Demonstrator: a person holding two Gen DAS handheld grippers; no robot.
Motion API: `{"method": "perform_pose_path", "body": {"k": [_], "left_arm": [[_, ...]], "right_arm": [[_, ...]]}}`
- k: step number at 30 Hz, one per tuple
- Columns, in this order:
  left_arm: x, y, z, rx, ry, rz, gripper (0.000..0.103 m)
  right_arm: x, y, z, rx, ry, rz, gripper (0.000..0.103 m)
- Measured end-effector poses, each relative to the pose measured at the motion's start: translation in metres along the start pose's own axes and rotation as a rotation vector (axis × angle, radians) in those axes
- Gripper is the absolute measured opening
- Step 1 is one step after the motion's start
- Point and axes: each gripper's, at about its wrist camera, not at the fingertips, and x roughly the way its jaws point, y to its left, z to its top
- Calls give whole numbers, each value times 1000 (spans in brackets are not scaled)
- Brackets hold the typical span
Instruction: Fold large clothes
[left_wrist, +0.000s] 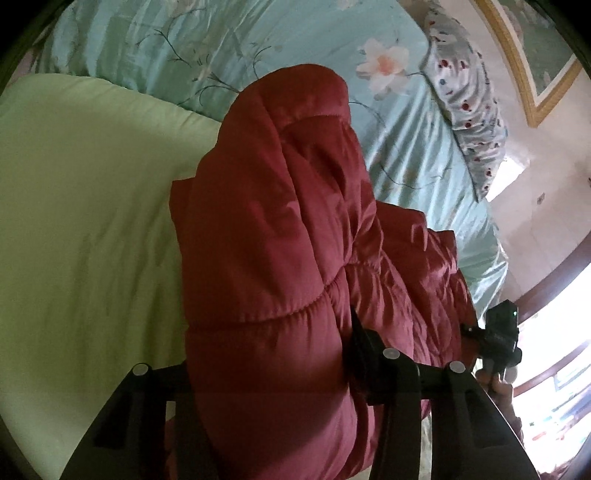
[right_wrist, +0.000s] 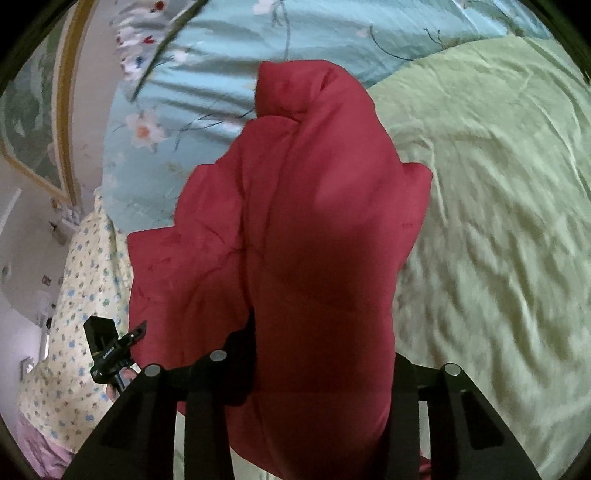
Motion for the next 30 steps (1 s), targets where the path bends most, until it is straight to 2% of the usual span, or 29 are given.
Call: {"method": "perform_pose_path", "body": {"k": [14, 30], "left_arm": [[-88, 4, -76, -25, 21, -42, 44], [-135, 4, -117, -35, 35, -59, 44]], "right_arm": [[-37, 11, -64, -8, 20, 41, 40], [-55, 5, -111, 34, 21, 79, 40]]}}
